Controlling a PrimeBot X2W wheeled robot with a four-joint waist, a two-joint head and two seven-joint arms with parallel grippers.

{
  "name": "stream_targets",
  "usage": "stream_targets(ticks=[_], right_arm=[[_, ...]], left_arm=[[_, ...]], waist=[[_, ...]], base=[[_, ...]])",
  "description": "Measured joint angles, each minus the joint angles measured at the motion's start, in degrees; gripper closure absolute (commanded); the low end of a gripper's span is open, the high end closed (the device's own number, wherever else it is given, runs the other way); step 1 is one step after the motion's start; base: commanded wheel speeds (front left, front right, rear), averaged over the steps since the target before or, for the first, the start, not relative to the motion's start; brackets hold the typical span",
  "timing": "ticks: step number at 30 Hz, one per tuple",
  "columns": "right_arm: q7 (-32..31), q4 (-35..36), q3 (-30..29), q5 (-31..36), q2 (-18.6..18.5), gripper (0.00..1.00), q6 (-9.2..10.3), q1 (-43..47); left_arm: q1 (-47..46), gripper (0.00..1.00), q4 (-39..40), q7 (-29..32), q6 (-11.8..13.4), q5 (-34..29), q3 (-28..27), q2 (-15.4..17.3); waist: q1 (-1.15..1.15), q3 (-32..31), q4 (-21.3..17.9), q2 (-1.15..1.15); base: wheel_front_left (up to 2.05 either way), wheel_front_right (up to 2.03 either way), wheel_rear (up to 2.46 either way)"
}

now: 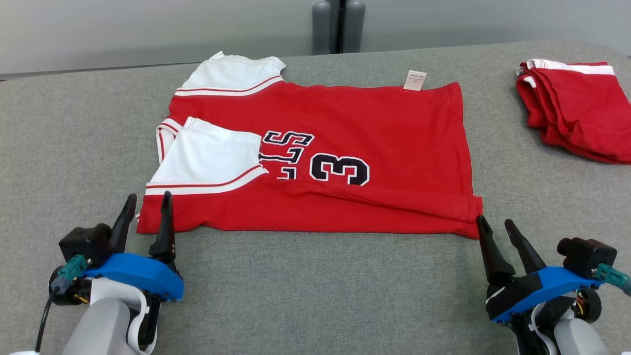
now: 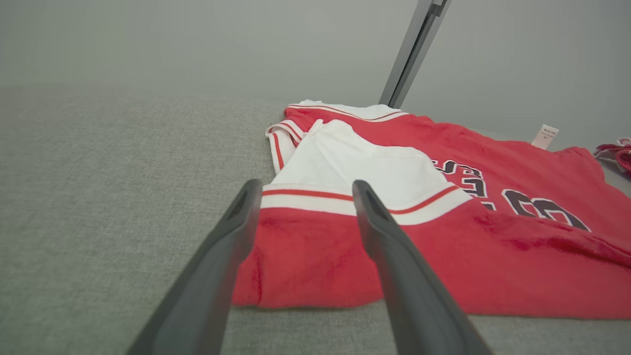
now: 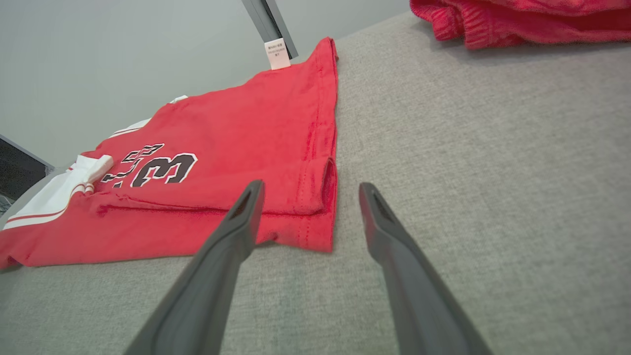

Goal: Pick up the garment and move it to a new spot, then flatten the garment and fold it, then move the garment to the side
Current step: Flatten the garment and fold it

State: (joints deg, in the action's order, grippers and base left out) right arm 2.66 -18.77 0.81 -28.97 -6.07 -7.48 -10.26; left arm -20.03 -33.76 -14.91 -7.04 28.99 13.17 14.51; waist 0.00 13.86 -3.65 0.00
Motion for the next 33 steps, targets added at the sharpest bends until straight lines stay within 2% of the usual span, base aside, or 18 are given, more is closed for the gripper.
stream_targets(ticks=[9,19,20,21,22,23,24,29,33], right_arm=[[-0.16,-4.31,0.81,3.59,0.1,0.0,0.0,-0.62],[0.92,-12.03,3.74,6.04,0.55,0.0,0.0,-6.69],[1.05,-12.71,3.94,6.11,0.66,0.39,0.0,-7.31],[1.53,-13.48,4.13,6.11,0.75,0.64,0.0,-7.82],[1.85,-14.07,4.33,6.04,0.83,1.0,0.0,-8.22],[2.25,-14.52,4.52,5.93,0.89,1.0,0.0,-8.5],[2.71,-14.96,4.68,5.66,0.93,1.0,0.0,-8.64],[4.58,-16.66,5.15,4.89,0.9,1.0,0.0,-8.64],[5.79,-16.42,5.39,3.33,0.24,1.0,0.0,-8.34]], left_arm=[[0.74,0.0,-4.81,-0.04,0.01,-0.23,0.09,0.31],[-3.66,0.0,-12.18,1.21,-0.05,0.59,1.79,0.31],[-4.08,0.0,-12.8,1.47,-0.05,0.8,2.05,0.18],[-4.48,0.0,-13.45,1.72,-0.05,0.89,2.26,0.08],[-4.88,0.38,-14.01,1.72,-0.07,1.16,2.46,-0.03],[-5.15,0.61,-14.49,1.71,-0.07,1.34,2.64,-0.07],[-5.38,1.0,-14.95,1.67,-0.08,1.69,2.74,-0.09],[-5.71,1.0,-15.73,0.93,-0.18,3.28,4.07,-0.7],[-4.04,1.0,-13.34,0.16,-0.36,4.58,4.5,-0.67]], waist=[[0.0,0.62,0.11,0.0],[0.0,1.68,-0.19,0.0],[0.0,1.72,-0.19,0.0],[0.0,1.72,-0.17,0.0],[0.0,1.69,-0.11,0.0],[0.0,1.63,-0.03,0.0],[0.0,1.54,0.04,0.0],[0.0,0.26,0.58,0.0],[0.0,-1.52,1.32,0.0]], base=[[0.0,0.0,0.0],[0.0,0.0,0.0],[0.0,0.0,0.0],[0.0,0.0,0.0],[0.0,0.0,0.0],[0.0,0.0,0.0],[0.0,0.0,0.0],[0.0,0.0,0.0],[0.0,0.0,0.0]])
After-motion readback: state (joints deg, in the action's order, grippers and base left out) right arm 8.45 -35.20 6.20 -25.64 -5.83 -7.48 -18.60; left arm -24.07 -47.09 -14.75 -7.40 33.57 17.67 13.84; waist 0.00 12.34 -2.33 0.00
